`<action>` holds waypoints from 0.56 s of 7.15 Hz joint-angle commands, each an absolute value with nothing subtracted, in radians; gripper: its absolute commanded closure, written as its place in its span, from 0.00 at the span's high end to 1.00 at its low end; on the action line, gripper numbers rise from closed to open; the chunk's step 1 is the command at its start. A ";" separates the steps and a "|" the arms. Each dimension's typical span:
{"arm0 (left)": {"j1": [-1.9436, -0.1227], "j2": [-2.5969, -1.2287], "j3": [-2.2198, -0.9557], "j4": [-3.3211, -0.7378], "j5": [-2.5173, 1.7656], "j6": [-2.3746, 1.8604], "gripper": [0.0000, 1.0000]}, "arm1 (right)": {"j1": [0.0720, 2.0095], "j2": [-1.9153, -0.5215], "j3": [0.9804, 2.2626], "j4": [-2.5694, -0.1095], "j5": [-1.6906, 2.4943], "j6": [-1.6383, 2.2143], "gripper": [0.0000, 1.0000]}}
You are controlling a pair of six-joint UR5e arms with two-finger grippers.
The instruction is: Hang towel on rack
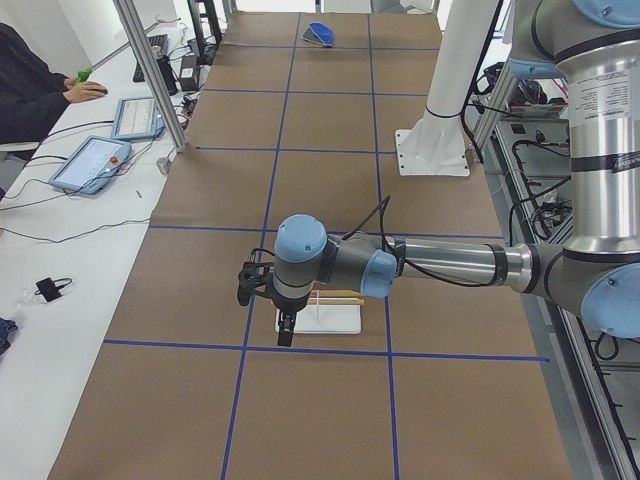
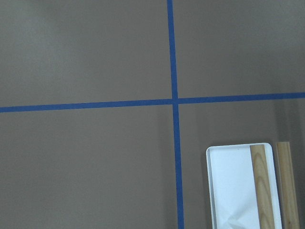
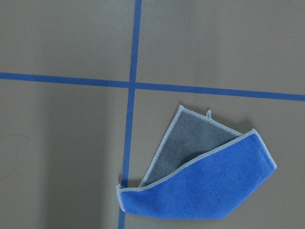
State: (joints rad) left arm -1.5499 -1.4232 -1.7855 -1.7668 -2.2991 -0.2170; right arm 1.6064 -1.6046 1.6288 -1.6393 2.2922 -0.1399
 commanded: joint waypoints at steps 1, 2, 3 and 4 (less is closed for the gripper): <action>-1.526 -1.446 -1.798 -1.767 -2.307 -0.335 0.99 | 1.606 -1.617 1.576 -1.638 2.295 -0.244 1.00; -1.511 -1.454 -1.801 -1.767 -2.307 -0.383 0.99 | 1.606 -1.626 1.531 -1.635 2.295 -0.321 1.00; -1.499 -1.459 -1.804 -1.767 -2.307 -0.405 0.99 | 1.608 -1.634 1.469 -1.567 2.298 -0.372 1.00; -1.491 -1.463 -1.804 -1.767 -2.307 -0.414 0.99 | 1.608 -1.637 1.381 -1.452 2.301 -0.373 1.00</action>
State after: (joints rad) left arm -1.5031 -1.4570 -1.8024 -1.7671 -2.3069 -0.3925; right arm 1.6069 -1.6305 1.4734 -1.5608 2.2976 -0.3454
